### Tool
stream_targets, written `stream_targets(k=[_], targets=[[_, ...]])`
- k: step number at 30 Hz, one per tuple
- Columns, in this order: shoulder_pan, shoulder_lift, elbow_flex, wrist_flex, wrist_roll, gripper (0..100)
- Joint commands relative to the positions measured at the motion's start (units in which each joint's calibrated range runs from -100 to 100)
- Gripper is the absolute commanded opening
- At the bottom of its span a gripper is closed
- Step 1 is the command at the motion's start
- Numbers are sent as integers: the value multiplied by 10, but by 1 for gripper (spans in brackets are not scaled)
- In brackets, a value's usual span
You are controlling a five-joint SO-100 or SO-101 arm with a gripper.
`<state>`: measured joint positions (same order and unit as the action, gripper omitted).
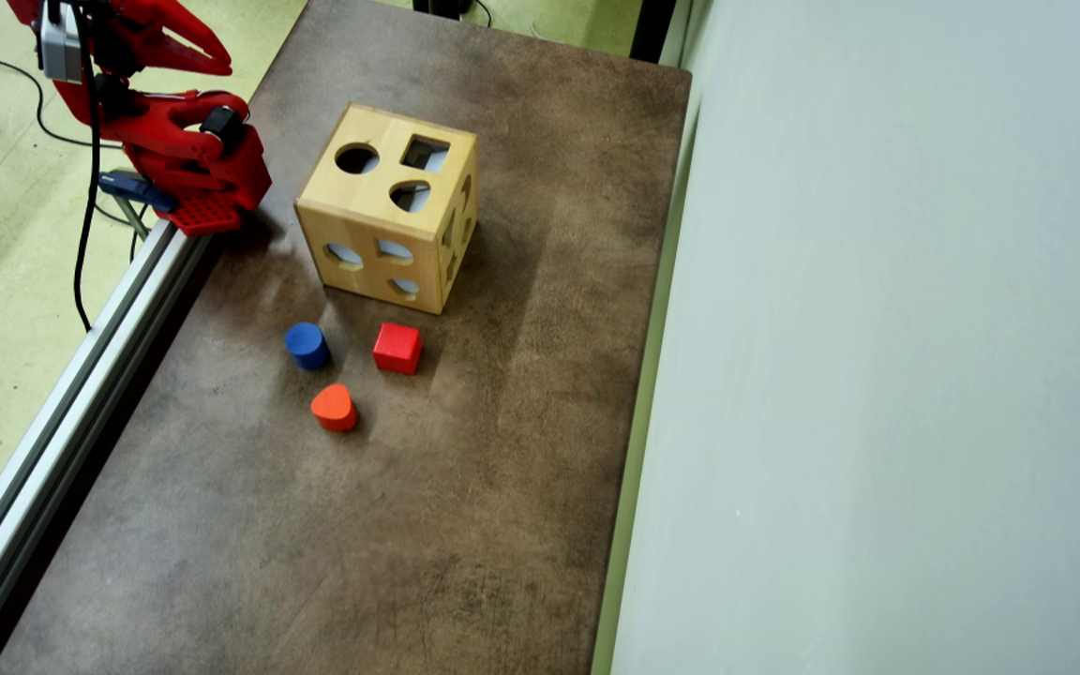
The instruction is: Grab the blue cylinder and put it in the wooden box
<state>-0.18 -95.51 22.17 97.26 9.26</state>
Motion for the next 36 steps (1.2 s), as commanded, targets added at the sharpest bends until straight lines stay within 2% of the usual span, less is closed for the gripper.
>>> stream_targets(k=[1, 18, 24, 30, 36], targets=[[-3, 1, -3, 6, 0, 4], [6, 20, -12, 1, 0, 4], [6, 126, -28, 1, 1, 4], [7, 240, -163, 1, 0, 4], [95, 357, -214, 6, 0, 4]])
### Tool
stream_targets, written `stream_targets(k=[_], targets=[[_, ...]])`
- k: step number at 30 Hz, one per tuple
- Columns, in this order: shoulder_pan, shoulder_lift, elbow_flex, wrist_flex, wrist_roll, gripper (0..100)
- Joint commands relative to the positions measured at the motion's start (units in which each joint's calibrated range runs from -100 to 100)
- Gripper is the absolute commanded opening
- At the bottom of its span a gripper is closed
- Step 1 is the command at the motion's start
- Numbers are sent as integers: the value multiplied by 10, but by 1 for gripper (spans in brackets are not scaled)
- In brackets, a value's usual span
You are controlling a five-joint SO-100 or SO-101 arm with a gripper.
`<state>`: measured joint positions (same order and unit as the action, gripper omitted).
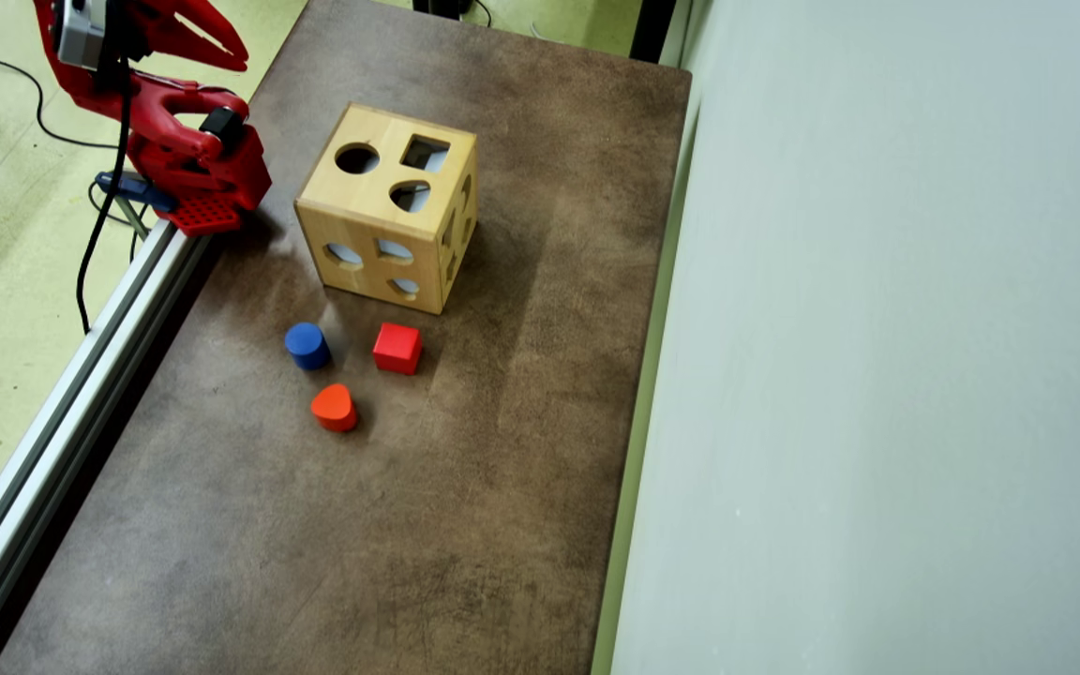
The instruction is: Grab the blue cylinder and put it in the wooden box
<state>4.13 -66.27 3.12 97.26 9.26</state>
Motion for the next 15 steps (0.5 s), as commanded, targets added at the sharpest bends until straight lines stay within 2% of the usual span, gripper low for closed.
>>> stream_targets(k=[1, 8, 15], targets=[[74, 75, -20, 6, 0, 4], [205, 155, -17, 5, 5, 4], [275, 267, -17, 3, 6, 4]])
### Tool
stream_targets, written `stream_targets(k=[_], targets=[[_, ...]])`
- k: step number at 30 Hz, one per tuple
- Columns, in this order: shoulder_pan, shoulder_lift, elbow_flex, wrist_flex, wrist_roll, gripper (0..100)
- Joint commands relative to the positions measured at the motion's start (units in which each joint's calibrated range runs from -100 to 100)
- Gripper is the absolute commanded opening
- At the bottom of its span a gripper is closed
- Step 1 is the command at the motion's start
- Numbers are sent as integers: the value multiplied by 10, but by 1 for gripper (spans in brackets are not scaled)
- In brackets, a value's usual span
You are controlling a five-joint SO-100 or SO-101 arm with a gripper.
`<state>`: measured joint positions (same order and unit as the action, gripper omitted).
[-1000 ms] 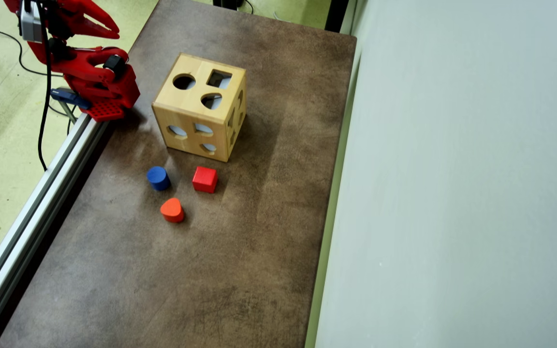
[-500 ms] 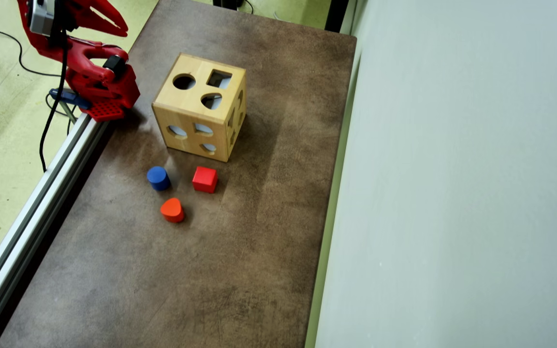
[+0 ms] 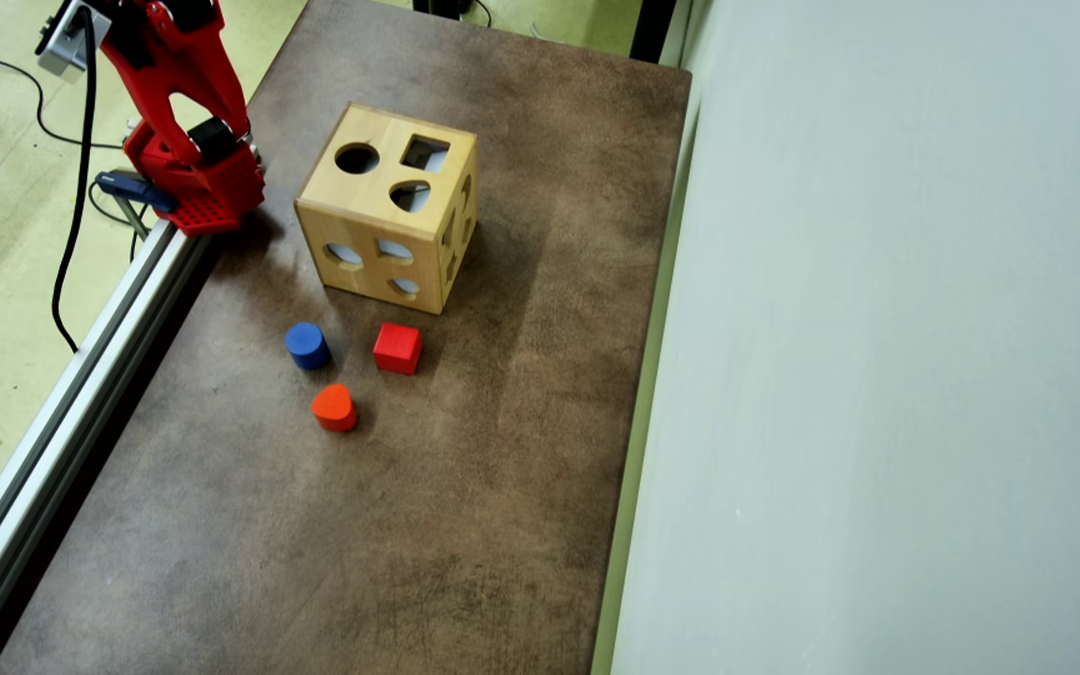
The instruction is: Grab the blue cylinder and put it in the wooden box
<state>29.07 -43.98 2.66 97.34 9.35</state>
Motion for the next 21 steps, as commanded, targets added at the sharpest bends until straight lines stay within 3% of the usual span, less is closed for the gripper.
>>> stream_targets(k=[1, 15, 21], targets=[[32, 61, -12, 2, 5, 4], [117, 207, -5, 0, 125, 4], [133, 262, 93, -39, 189, 5]])
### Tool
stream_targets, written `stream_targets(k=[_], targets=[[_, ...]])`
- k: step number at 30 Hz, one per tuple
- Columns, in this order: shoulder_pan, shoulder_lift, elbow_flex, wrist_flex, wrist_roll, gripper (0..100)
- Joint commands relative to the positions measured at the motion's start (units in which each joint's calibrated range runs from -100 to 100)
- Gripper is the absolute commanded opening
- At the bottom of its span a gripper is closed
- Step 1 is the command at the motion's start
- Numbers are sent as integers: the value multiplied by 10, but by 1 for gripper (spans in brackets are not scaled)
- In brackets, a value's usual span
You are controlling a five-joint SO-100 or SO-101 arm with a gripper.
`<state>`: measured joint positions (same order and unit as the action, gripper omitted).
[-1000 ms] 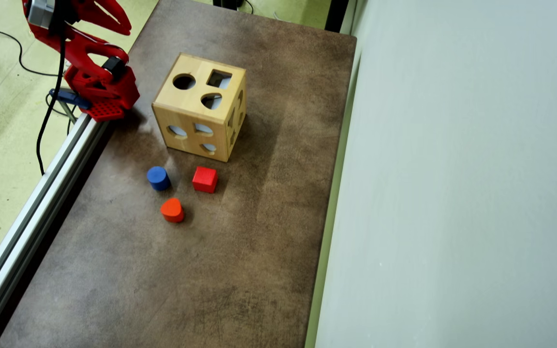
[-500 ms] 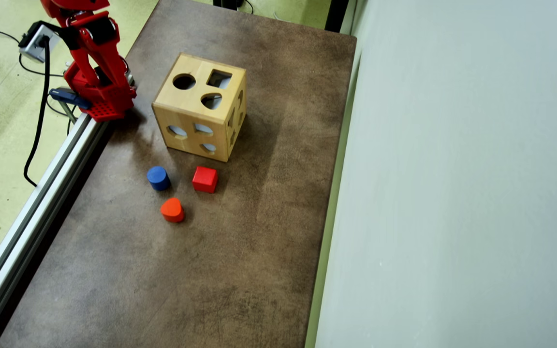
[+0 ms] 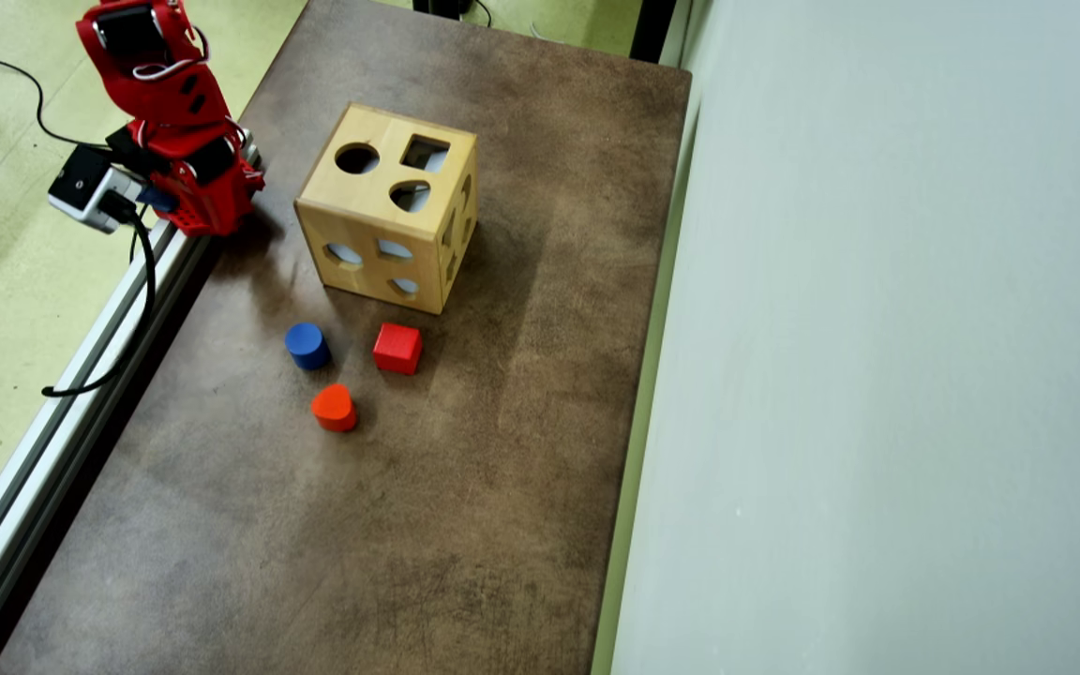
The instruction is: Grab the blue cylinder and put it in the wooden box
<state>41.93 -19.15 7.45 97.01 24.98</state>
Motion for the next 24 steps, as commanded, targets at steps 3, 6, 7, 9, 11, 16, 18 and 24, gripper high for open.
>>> stream_targets(k=[3, 6, 7, 9, 11, 16, 18, 24], targets=[[4, 9, 120, -96, 71, 5], [5, 7, 186, -143, 97, 7], [5, 7, 198, -153, 100, 9], [5, 7, 210, -169, 102, 13], [4, 8, 212, -179, 102, 18], [-5, 17, 212, -182, 102, 25], [-6, 18, 212, -182, 102, 25], [-1, 45, 211, -182, 102, 26]])
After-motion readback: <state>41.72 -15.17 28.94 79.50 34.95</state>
